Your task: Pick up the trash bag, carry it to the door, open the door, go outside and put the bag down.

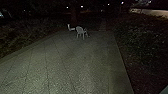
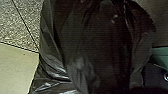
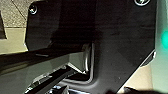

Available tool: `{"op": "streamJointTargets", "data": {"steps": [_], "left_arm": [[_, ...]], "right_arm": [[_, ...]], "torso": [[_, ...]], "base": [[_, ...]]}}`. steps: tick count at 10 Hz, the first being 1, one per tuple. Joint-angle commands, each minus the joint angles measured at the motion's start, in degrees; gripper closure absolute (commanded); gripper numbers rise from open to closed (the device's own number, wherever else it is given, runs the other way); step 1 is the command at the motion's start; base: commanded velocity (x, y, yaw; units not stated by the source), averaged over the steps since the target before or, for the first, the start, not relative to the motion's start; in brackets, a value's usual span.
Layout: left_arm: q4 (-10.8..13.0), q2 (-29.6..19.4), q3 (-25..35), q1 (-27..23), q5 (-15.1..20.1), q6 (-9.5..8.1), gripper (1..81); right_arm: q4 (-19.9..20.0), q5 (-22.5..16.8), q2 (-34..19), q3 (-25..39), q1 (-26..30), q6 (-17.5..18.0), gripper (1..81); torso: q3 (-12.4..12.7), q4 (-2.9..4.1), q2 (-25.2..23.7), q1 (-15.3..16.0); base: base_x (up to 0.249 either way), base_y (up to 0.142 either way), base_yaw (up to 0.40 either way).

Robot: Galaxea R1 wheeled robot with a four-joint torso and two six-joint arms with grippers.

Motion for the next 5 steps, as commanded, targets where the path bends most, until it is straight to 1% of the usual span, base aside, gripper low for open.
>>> {"op": "streamJointTargets", "data": {"steps": [1, 2, 3, 5], "left_arm": [[-5.8, -4.9, 2.3, -11.2, 9.8, -0.27, 81.1], [-6.8, -5.4, 2.1, -13.6, 11.8, -0.27, 81.1], [-7.4, -5.4, 2.0, -16.0, 12.9, -0.27, 81.1], [-7.9, -4.5, 1.0, -20.1, 15.1, -0.44, 81.1]], "right_arm": [[-0.5, -3.8, 0.8, 0.6, 1.3, -0.3, 1.0], [-0.5, -3.8, 0.8, 0.6, 1.3, -0.3, 1.0], [-0.5, -3.8, 0.8, 0.6, 1.2, -0.3, 1.0], [-0.5, -3.8, 0.8, 0.5, 1.1, -0.3, 1.0]], "torso": [[-5.0, 1.95, 0.0, 0.0], [-7.1, 2.41, 0.0, 0.0], [-9.3, 3.07, 0.0, 0.0], [-13.2, 4.16, 0.0, 0.0]], "base": [[0.0, 0.0, 0.0], [0.0, 0.0, 0.0], [0.0, 0.0, 0.0], [0.0, 0.0, 0.0]]}}
